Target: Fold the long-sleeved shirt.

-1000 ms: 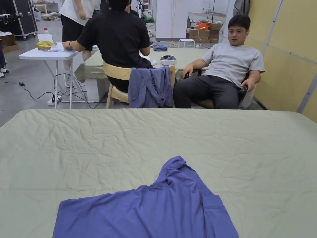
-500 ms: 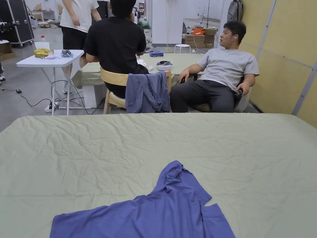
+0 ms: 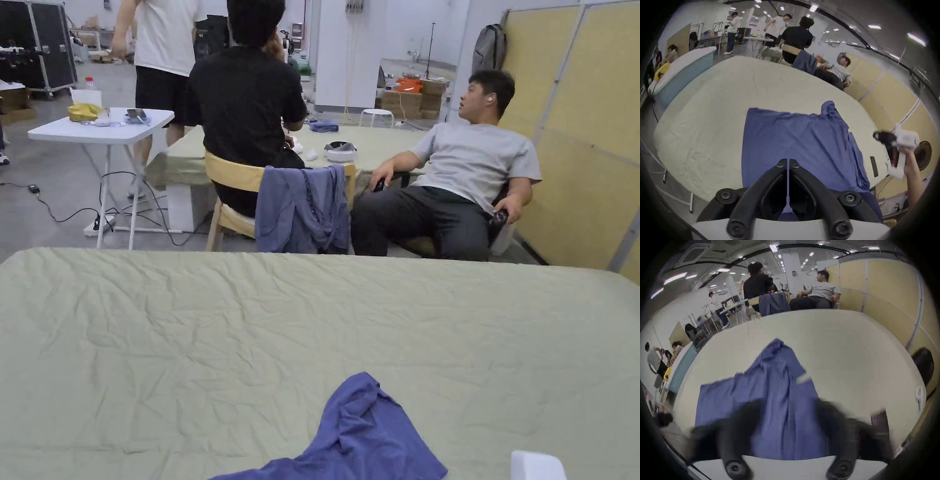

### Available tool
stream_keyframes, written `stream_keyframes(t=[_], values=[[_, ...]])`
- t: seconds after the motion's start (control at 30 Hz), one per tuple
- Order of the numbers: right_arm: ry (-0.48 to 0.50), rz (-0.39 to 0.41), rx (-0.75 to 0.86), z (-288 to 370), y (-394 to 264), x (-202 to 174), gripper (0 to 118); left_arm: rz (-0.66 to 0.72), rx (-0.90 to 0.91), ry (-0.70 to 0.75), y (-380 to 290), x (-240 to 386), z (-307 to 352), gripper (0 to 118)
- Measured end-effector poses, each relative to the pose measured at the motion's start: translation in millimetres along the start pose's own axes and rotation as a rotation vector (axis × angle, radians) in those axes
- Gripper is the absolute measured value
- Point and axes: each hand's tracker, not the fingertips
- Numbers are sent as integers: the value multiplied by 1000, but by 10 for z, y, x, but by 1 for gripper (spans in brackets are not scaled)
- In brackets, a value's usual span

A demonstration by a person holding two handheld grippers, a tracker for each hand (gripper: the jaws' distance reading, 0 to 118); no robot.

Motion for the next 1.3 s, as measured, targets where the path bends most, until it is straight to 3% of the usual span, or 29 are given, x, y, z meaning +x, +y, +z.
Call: stream_keyframes(t=[0.1,0.2,0.33,0.47,0.53,0.57,0.63,0.67,0.7,0.77,0.93,1.03,1.3], values=[[8,-8,32,-792,794,-95,118,-9,4,-6,155,11,-102,2],[12,-60,-80,-1661,1329,-151,118,3,0,-22,262,11,-201,2],[22,-164,-241,-2607,1558,-313,118,-23,10,3,326,11,-303,2],[-11,-219,-244,-3086,1618,-383,117,-23,2,20,341,-54,-379,2],[-28,-215,-280,-3209,1631,-443,103,-32,-8,33,336,-85,-422,2],[-30,-212,-306,-3266,1618,-444,87,-40,-15,35,331,-109,-448,2],[-56,-213,-316,-3303,1595,-442,38,-45,-23,44,336,-96,-488,2],[-54,-210,-315,-3254,1586,-430,21,-41,-28,48,337,-113,-502,2],[-49,-201,-304,-3187,1582,-415,18,-39,-29,48,336,-126,-506,2],[-32,-173,-268,-2988,1617,-386,16,-13,-22,50,353,-109,-490,2],[19,55,-122,-2030,1693,-456,16,17,7,14,366,-70,-363,2],[40,149,-53,-1361,1516,-527,16,1,17,5,343,-18,-274,2],[-46,232,-34,-199,45,-623,17,-5,5,13,171,-54,-184,2]])
